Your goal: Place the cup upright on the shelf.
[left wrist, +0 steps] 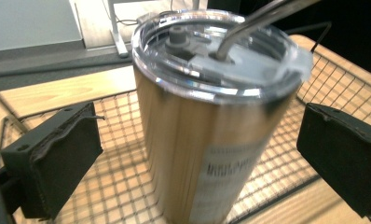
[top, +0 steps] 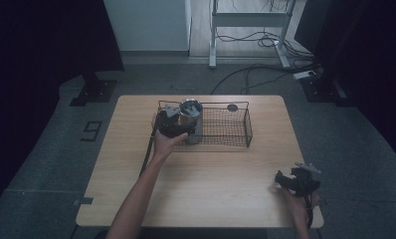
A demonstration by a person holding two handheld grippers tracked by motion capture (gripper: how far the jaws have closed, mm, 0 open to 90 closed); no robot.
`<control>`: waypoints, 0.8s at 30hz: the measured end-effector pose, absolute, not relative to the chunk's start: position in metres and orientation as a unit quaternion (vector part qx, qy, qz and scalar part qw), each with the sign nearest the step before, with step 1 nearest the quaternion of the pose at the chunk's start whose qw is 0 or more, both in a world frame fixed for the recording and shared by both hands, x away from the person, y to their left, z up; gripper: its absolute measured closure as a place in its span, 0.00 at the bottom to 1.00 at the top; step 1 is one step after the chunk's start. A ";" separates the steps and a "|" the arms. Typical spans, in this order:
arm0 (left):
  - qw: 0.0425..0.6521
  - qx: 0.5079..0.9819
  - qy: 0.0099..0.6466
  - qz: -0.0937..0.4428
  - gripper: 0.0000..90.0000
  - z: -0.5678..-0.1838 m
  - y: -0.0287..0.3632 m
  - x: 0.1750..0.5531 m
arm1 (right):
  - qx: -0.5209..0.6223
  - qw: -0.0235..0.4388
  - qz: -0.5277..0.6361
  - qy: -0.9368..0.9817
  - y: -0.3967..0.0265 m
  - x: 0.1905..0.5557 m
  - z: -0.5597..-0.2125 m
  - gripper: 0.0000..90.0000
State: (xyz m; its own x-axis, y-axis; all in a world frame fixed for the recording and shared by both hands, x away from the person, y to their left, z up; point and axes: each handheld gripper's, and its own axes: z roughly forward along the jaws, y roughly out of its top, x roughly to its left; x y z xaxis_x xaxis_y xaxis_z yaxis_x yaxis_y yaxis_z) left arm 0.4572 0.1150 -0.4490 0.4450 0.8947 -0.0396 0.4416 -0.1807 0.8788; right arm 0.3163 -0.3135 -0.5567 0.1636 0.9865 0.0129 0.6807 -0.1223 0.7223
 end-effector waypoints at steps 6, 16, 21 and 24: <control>0.463 0.724 0.460 0.221 0.01 -0.450 0.131 0.438 | 0.703 0.296 0.258 0.592 -0.314 0.317 -0.557 0.04; 0.467 0.736 0.438 0.220 0.02 -0.451 0.148 0.401 | 0.704 0.296 0.258 0.592 -0.314 0.317 -0.557 0.04; 0.479 0.739 0.428 0.202 0.02 -0.459 0.161 0.380 | 0.704 0.295 0.258 0.592 -0.314 0.317 -0.557 0.04; 0.480 0.739 0.429 0.197 0.02 -0.466 0.168 0.368 | 0.704 0.296 0.258 0.592 -0.314 0.317 -0.557 0.04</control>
